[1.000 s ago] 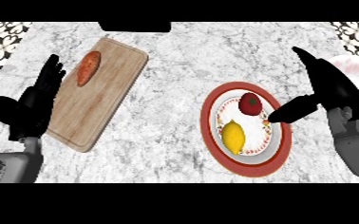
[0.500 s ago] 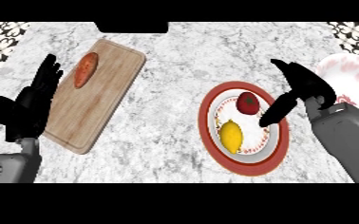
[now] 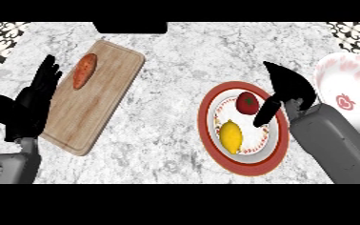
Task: Pick the tomato from the plate and place it in the bowl
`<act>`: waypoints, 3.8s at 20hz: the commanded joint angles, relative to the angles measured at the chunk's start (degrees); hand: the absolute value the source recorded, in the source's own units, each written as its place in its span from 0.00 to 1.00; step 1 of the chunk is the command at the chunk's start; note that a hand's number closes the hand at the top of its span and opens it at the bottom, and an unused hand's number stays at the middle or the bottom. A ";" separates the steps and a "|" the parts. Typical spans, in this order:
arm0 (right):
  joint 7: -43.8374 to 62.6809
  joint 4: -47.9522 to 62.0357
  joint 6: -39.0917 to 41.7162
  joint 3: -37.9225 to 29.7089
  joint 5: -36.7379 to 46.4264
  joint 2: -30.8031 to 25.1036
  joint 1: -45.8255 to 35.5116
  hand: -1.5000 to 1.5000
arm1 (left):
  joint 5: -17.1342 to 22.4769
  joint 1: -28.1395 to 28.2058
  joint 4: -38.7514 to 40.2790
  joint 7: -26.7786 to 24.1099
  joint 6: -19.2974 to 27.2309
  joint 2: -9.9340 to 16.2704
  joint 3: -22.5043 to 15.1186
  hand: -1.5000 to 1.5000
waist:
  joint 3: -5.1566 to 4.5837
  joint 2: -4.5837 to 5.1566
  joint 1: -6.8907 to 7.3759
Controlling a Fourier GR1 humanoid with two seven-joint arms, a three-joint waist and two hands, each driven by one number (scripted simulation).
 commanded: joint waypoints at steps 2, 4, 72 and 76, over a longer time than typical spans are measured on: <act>-2.17 6.22 1.32 -2.70 4.95 3.36 0.23 0.00 | -3.30 -0.81 0.87 -0.53 1.24 -2.60 -0.43 0.50 | 0.02 0.03 -0.10; -0.57 8.30 2.90 -3.69 4.64 7.05 -2.05 0.00 | -2.75 -0.41 -0.93 0.50 0.00 -1.70 0.77 0.50 | 0.01 0.02 0.06; -11.06 -21.26 -1.07 -33.04 31.17 1.89 0.36 1.00 | -9.74 -1.27 0.38 -0.46 -4.87 -9.05 5.84 0.50 | 0.00 0.07 -0.26; -20.28 -18.47 -6.92 -40.21 25.73 1.05 7.91 1.00 | -7.82 -1.29 -2.00 2.25 -6.30 -6.86 8.28 0.50 | 0.04 0.06 -0.38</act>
